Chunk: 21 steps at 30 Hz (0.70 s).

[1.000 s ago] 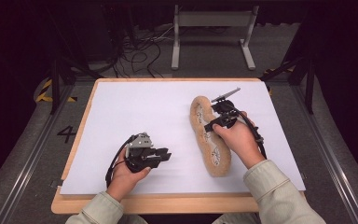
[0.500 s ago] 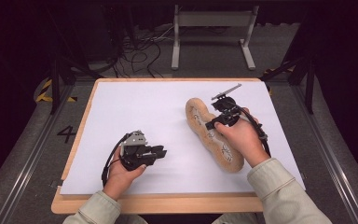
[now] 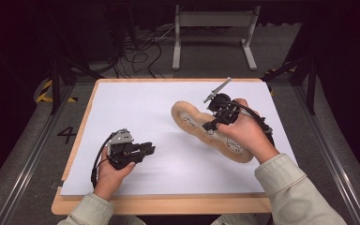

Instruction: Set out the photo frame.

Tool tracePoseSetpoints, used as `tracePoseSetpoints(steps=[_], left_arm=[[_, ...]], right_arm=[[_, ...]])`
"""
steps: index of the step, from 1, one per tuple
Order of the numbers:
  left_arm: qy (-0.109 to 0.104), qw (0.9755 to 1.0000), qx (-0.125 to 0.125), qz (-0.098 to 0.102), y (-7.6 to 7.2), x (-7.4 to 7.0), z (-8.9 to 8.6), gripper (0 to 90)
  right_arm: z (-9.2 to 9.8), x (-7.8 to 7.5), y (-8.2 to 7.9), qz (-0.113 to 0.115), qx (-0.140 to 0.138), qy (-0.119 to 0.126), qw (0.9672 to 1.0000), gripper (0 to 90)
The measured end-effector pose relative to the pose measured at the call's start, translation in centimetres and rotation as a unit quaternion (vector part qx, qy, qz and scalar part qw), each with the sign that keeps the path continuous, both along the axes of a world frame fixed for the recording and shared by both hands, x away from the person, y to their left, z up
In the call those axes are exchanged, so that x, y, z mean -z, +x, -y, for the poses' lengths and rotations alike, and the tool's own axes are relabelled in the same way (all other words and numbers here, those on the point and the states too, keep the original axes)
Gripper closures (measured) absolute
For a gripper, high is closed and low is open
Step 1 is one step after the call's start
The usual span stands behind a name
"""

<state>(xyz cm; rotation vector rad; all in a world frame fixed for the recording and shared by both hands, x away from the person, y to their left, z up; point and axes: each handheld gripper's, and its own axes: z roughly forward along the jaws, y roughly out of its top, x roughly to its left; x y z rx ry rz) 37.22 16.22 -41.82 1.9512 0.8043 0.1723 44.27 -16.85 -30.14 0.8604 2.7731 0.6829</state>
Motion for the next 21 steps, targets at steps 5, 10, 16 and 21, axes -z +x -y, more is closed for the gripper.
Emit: tracePoseSetpoints(steps=[5,10,16,21], left_arm=[[-0.002,0.9998,-0.019,-0.003,-0.2,0.2,-1.4,73.8],[-0.004,0.9995,-0.032,-0.002,-0.3,0.3,-2.3,73.8],[0.002,0.9992,-0.040,-0.002,-0.4,0.5,-2.6,73.6],[-0.002,0.9993,-0.038,-0.005,-0.3,0.5,-2.7,73.5]], right_arm=[[-0.5,-0.5,0.3,-0.009,-0.067,-0.002,0.9977,66.3],[-1.0,-0.4,0.7,-0.009,-0.128,-0.003,0.9917,66.3],[-1.2,0.2,1.1,-0.008,-0.185,0.007,0.9827,66.3],[-1.1,0.9,1.6,-0.007,-0.218,0.027,0.9755,66.2]])
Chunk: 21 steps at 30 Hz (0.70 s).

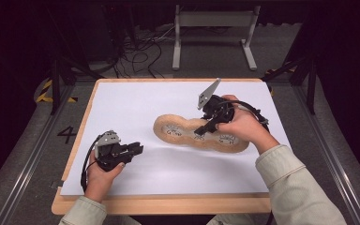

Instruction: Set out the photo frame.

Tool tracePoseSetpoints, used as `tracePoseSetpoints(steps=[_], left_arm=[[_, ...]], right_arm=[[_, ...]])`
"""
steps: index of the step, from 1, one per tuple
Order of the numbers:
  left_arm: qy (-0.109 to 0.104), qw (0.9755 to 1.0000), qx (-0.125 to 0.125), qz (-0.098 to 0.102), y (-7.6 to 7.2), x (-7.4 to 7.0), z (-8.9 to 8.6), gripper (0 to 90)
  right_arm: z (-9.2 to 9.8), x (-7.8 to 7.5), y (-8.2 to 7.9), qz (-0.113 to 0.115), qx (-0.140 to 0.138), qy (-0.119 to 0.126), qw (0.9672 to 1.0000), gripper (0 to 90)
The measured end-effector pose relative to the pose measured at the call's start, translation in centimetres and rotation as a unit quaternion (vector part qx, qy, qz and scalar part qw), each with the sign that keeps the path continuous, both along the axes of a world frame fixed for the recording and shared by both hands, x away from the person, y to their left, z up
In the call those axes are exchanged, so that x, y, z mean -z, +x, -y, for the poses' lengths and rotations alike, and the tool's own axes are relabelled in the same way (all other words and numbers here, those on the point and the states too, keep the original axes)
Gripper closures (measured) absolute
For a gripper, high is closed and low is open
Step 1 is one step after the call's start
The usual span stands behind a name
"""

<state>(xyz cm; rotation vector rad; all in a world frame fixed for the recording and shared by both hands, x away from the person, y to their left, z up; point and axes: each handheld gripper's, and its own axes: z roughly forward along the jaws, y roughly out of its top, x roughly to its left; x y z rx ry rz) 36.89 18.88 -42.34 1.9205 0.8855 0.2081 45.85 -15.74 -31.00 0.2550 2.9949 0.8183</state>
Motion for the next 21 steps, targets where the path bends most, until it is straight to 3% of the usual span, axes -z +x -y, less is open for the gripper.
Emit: tracePoseSetpoints(steps=[5,6,13,21], left_arm=[[-0.001,1.0000,-0.002,0.001,0.2,0.1,-0.1,73.5],[-0.005,1.0000,-0.001,-0.005,0.2,0.1,-0.2,73.5],[-0.001,1.0000,-0.002,-0.003,0.3,0.1,-0.1,73.5],[0.002,1.0000,-0.002,-0.003,0.2,0.3,-0.2,73.5]], right_arm=[[-0.2,1.0,0.4,0.009,-0.025,0.000,0.9996,66.3],[-0.2,1.5,0.7,0.005,-0.026,-0.001,0.9996,66.3],[0.1,3.4,1.3,-0.015,-0.037,0.010,0.9992,66.3],[0.5,4.3,1.7,-0.021,-0.051,0.021,0.9983,65.8]])
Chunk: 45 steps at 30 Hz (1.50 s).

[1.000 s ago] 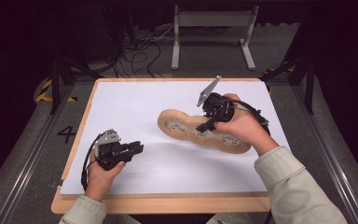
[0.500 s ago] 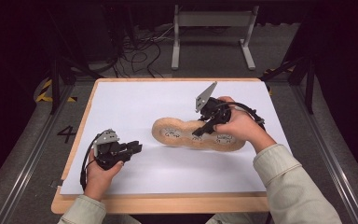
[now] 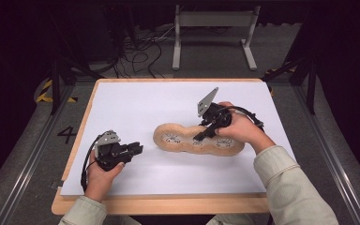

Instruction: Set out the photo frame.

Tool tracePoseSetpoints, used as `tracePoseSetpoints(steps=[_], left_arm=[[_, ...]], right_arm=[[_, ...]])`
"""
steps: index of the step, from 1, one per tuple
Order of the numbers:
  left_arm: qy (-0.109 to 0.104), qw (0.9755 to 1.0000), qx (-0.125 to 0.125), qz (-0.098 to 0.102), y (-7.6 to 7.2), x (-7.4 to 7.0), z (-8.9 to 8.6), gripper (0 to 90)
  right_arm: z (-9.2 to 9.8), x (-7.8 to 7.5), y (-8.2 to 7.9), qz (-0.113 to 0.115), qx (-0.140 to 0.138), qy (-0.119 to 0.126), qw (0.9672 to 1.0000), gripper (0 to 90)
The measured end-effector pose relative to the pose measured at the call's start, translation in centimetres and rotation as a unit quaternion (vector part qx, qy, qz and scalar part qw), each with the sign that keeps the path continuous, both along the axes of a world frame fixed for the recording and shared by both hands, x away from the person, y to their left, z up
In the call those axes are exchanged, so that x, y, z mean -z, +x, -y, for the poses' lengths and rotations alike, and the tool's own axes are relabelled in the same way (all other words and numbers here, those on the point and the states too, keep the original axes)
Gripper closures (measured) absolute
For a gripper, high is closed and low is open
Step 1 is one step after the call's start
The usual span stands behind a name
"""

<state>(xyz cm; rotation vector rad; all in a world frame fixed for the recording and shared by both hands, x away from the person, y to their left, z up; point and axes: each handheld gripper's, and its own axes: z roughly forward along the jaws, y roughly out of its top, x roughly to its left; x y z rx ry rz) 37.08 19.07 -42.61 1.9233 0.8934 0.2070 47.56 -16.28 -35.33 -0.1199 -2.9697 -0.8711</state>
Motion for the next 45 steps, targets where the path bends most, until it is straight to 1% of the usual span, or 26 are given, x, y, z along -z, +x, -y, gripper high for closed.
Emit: tracePoseSetpoints(steps=[1,3,5,7,11,15,16,17,19,22,24,26,27,28,29,30,31,32,33,35,36,38,40,41,43,45], left_arm=[[-0.003,1.0000,-0.001,-0.004,-0.1,0.0,0.0,73.4],[-0.003,1.0000,-0.001,-0.004,-0.1,0.0,0.0,73.4],[-0.001,1.0000,-0.002,-0.004,-0.1,0.0,-0.1,73.3],[-0.002,1.0000,-0.002,-0.004,-0.1,0.0,-0.1,73.3],[0.000,1.0000,-0.002,-0.004,-0.1,0.0,-0.1,73.3],[0.002,1.0000,-0.004,-0.002,-0.1,0.1,-0.1,74.0],[0.000,1.0000,-0.005,-0.004,-0.1,0.1,-0.1,74.0],[0.002,1.0000,-0.005,-0.002,-0.1,0.2,-0.1,74.0],[0.001,1.0000,-0.006,-0.003,-0.1,0.2,-0.2,73.9],[0.001,1.0000,-0.007,-0.005,-0.3,0.2,-0.4,73.4],[-0.001,0.9999,-0.010,-0.003,-0.4,0.2,-0.6,72.4],[-0.004,0.9999,-0.013,-0.005,-0.6,0.1,-0.7,70.3],[-0.006,0.9999,-0.013,-0.009,-0.6,0.1,-0.8,69.0],[-0.004,0.9999,-0.014,-0.007,-0.7,0.0,-0.8,67.5],[-0.003,0.9998,-0.014,-0.010,-0.8,-0.1,-0.8,65.9],[-0.003,0.9998,-0.014,-0.010,-0.8,-0.1,-0.8,63.8],[0.002,0.9999,-0.015,-0.005,-0.8,-0.1,-0.9,63.8],[0.001,0.9999,-0.015,-0.007,-1.0,-0.2,-0.8,62.3],[0.006,0.9999,-0.015,-0.001,-1.0,-0.2,-0.9,61.0],[0.006,0.9999,-0.016,0.000,-1.1,-0.2,-1.0,58.8],[0.007,0.9999,-0.015,0.000,-1.2,-0.2,-1.0,56.9],[0.011,0.9999,-0.012,-0.004,-1.4,-0.2,-1.1,52.3],[0.016,0.9998,-0.011,-0.002,-1.7,-0.2,-1.3,49.2],[0.016,0.9998,-0.011,-0.002,-1.8,-0.3,-1.4,47.7],[0.015,0.9998,-0.009,-0.002,-1.9,-0.3,-1.6,45.1],[0.011,0.9999,-0.007,-0.003,-2.0,-0.4,-1.8,43.3]], right_arm=[[0.1,0.0,0.1,0.001,0.000,0.001,1.0000,65.7],[0.3,0.1,0.1,0.000,0.002,0.002,1.0000,65.4],[0.2,0.1,0.2,0.009,0.005,-0.001,0.9999,64.2],[0.2,0.1,0.2,0.012,0.006,-0.001,0.9999,63.7],[0.4,0.1,0.5,0.023,0.028,-0.003,0.9993,61.4],[0.5,0.0,0.6,0.035,0.050,-0.011,0.9981,57.1],[0.5,0.0,0.6,0.036,0.053,-0.013,0.9978,55.5],[0.6,0.0,0.7,0.041,0.064,-0.015,0.9970,51.5],[0.7,0.1,0.9,0.051,0.087,-0.015,0.9947,39.8],[1.0,0.0,0.9,0.049,0.108,0.001,0.9929,27.7],[1.1,-0.2,0.7,0.046,0.113,0.007,0.9925,25.3],[1.2,-0.5,0.3,0.050,0.118,0.012,0.9917,23.3],[1.3,-0.7,0.1,0.053,0.118,0.014,0.9915,23.0],[1.5,-0.9,-0.1,0.058,0.119,0.018,0.9910,22.5],[1.7,-1.1,-0.4,0.061,0.123,0.021,0.9903,21.5],[1.7,-1.1,-0.4,0.061,0.123,0.021,0.9903,21.5],[2.0,-1.5,-0.8,0.066,0.126,0.025,0.9895,21.3],[2.4,-1.9,-1.1,0.072,0.130,0.027,0.9886,21.2],[2.7,-2.2,-1.4,0.078,0.135,0.028,0.9874,21.1],[3.5,-2.7,-2.0,0.087,0.146,0.031,0.9849,20.4],[4.0,-2.8,-2.3,0.093,0.153,0.037,0.9831,20.3],[4.9,-3.0,-2.8,0.099,0.168,0.043,0.9798,20.2],[5.7,-3.0,-3.3,0.104,0.179,0.045,0.9772,19.6],[6.0,-3.0,-3.5,0.106,0.187,0.047,0.9755,19.6],[6.6,-3.1,-4.0,0.107,0.196,0.043,0.9738,19.2],[7.3,-3.1,-4.4,0.109,0.210,0.055,0.9701,20.6]])
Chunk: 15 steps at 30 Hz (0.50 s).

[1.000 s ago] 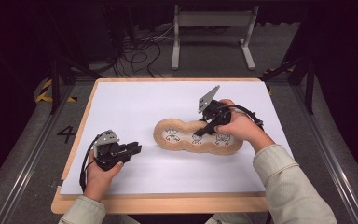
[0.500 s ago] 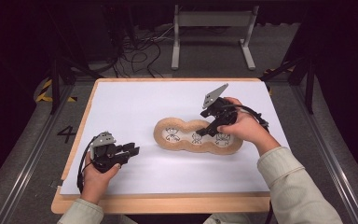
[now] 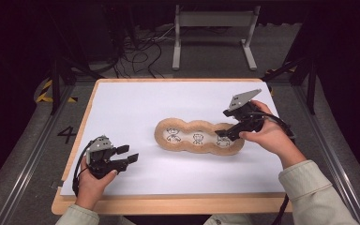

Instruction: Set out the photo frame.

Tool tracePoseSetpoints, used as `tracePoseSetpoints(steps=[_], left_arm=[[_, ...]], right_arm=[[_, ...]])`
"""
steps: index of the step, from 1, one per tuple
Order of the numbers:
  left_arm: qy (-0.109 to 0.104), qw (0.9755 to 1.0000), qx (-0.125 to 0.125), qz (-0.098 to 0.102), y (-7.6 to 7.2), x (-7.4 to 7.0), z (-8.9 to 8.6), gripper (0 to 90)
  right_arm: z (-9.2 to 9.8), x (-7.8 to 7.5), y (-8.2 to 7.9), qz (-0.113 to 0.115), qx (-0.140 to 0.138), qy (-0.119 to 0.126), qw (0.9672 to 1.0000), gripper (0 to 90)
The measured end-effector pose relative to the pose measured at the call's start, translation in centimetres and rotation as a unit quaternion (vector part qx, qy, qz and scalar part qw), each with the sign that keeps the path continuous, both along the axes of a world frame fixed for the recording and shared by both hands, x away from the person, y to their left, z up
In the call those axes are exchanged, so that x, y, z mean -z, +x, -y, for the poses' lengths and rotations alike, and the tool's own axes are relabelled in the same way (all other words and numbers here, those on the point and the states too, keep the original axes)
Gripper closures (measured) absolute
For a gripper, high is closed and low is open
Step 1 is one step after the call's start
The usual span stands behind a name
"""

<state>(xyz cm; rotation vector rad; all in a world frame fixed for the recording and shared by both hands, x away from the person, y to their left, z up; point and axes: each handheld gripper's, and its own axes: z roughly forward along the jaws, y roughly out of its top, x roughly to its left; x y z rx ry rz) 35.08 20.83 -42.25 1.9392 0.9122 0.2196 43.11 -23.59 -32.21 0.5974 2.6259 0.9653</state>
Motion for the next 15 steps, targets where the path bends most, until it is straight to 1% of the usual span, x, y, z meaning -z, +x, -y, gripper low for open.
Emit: tracePoseSetpoints(steps=[3,5,6,7,8,10,15], left_arm=[[-0.001,1.0000,0.000,0.001,0.1,0.0,-0.3,40.8],[-0.001,1.0000,0.002,0.003,0.1,0.1,-0.5,39.2],[-0.003,1.0000,0.004,-0.001,0.1,0.1,-0.6,38.8],[0.001,1.0000,0.004,0.007,0.2,0.0,-0.7,38.8],[-0.001,1.0000,0.004,0.003,0.1,0.0,-0.8,38.5],[0.001,1.0000,0.004,0.004,0.1,0.1,-0.9,37.5],[0.002,1.0000,0.000,0.008,0.3,0.2,-1.1,35.4]], right_arm=[[1.0,-0.1,-0.6,0.009,0.018,0.004,0.9998,20.4],[1.6,-0.1,-0.9,0.010,0.027,0.006,0.9996,19.6],[1.9,-0.1,-1.1,0.010,0.030,0.004,0.9995,18.4],[2.2,0.0,-1.3,0.010,0.033,0.002,0.9994,17.4],[2.5,0.0,-1.4,0.006,0.034,-0.001,0.9994,16.7],[3.2,0.2,-1.9,0.010,0.046,-0.007,0.9989,16.0],[4.8,0.5,-2.9,0.005,0.068,0.015,0.9976,14.5]])
